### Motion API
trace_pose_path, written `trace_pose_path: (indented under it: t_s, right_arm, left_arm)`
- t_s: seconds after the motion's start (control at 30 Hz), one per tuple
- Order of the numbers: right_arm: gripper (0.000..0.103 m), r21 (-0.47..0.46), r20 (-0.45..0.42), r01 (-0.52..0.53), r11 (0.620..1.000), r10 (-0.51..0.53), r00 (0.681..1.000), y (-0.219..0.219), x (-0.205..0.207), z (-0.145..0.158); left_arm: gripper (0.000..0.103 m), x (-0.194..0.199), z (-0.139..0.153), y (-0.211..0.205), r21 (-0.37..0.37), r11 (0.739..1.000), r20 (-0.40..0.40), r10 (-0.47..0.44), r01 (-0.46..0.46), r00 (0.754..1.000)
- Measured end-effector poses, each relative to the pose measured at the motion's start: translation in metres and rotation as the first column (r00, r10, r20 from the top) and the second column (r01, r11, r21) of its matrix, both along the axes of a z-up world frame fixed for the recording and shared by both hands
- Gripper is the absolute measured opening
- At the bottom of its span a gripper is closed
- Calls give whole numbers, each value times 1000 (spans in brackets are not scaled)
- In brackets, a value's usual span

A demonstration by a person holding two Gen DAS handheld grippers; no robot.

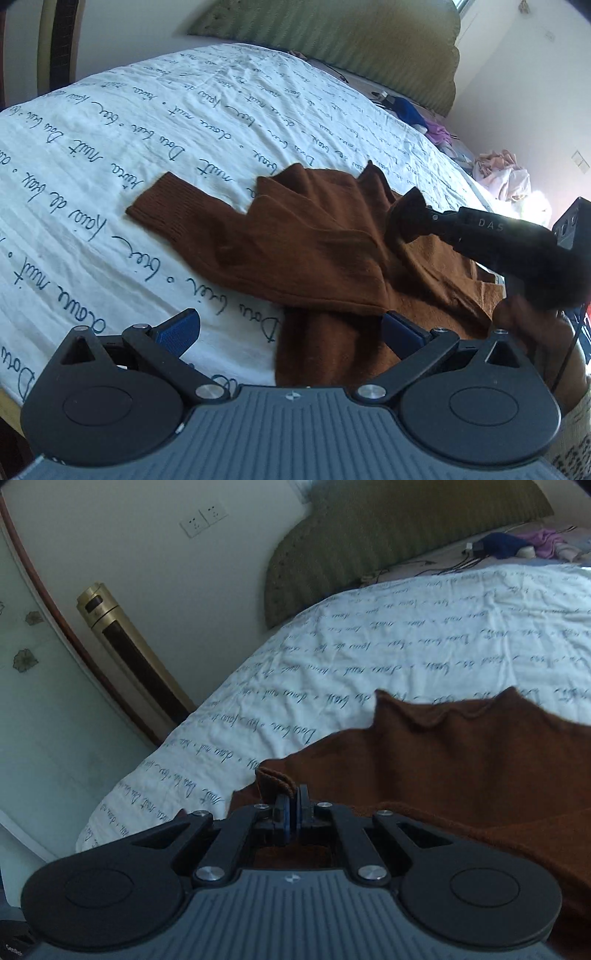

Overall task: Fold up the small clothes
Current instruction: 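Carry the held sleeve across the sweater body with the right gripper and release, then grasp the other sleeve cuff with the left gripper and lift it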

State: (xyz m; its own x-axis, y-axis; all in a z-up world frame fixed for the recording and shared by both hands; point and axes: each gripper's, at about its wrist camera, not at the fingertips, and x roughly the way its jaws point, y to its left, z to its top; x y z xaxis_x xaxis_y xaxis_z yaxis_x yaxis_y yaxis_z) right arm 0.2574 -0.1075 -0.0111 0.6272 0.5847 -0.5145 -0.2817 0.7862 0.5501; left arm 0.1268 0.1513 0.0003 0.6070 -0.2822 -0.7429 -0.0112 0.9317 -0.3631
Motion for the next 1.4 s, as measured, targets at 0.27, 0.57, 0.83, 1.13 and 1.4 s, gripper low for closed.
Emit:
trace_pose_path:
  t_s: [0.27,0.57,0.83,1.13,1.4]
  right_arm:
    - [2,-16,-14,-40,999,40,999,54,-6,-13]
    - [9,-108,-65,-89,990,83,994,74,-22,-33]
    - [79,-17,46,82,997,-81,996,-56,-63,-6]
    - [16,28,-199,14,1000,-8,980,-80,-54,-65]
    - [18,-153,-108,-159,975,143,984,-43,-103,-31]
  left_arm:
    - [103,6,-3,-1,-11,1000,-11,-2,2,1000]
    - [103,6,-1,-18,-8,999,8,-51,51,999]
    - [103,9,-6,-11,-10,1000,-3,-19,19,1000]
    - [103,7,-1,-16,-24,999,22,-27,27,999]
    - [103,14,-10,3,-10,1000,-13,15,-15,1000]
